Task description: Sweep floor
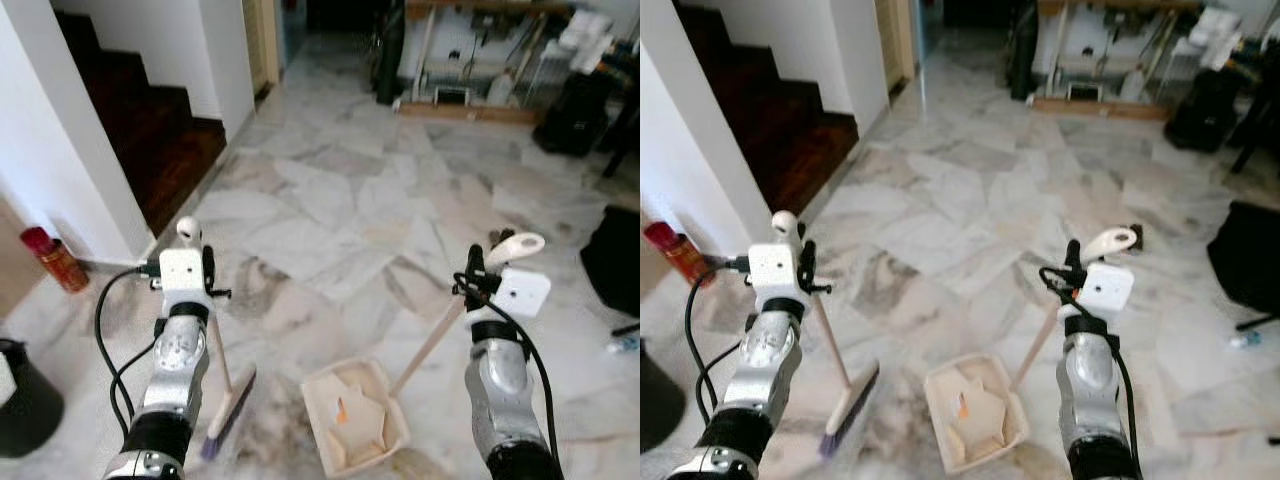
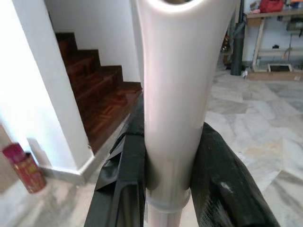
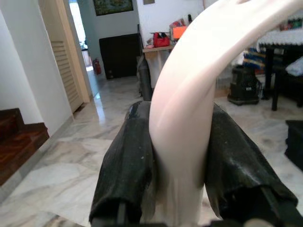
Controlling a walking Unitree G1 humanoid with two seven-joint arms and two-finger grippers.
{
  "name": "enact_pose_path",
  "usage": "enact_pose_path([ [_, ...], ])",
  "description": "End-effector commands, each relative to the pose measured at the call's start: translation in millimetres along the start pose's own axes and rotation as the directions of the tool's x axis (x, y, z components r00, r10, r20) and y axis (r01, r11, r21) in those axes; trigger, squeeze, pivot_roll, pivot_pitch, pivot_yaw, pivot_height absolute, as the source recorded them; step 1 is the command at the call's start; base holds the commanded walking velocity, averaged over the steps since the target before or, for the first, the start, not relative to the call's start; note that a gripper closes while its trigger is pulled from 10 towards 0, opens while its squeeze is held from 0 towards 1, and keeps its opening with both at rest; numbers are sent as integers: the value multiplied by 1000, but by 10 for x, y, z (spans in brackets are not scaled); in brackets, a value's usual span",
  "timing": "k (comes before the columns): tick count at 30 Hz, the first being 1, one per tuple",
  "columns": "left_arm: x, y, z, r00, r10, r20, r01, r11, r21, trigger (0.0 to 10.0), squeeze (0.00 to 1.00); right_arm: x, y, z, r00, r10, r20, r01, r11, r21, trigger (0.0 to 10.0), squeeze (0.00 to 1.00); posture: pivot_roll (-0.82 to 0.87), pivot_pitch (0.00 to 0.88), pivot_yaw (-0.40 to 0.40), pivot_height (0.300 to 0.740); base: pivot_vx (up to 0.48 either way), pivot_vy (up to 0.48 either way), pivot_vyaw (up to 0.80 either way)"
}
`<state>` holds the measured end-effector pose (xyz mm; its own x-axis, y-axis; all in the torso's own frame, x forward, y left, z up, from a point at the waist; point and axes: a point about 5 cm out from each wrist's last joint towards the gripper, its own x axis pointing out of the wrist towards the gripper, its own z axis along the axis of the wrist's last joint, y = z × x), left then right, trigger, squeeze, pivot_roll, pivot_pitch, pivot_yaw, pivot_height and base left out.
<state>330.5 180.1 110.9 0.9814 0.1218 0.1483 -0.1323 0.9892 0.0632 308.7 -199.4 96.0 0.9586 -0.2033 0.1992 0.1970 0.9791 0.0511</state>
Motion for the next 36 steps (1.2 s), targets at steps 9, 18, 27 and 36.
enact_pose_path([
  [9,66,-61,130,998,-30,51,30,1000,-2,10000,0,60,-28,88,999,-15,45,15,1000,8,10000,0,-28,12,37,740,0,312,0],
  [18,63,-60,133,998,-29,50,29,1000,-2,10000,0,53,-38,79,999,-20,42,20,1000,7,10000,0,-23,27,38,740,0,312,0],
  [27,63,-62,136,998,-27,48,27,1000,-4,10000,0,53,-17,81,999,-7,43,7,1000,-13,10000,0,-20,39,36,740,0,309,323],
  [36,63,-60,138,999,-23,49,24,1000,-8,10000,0,58,-15,77,999,-12,41,12,1000,2,10000,0,-16,41,35,740,0,350,178],
])
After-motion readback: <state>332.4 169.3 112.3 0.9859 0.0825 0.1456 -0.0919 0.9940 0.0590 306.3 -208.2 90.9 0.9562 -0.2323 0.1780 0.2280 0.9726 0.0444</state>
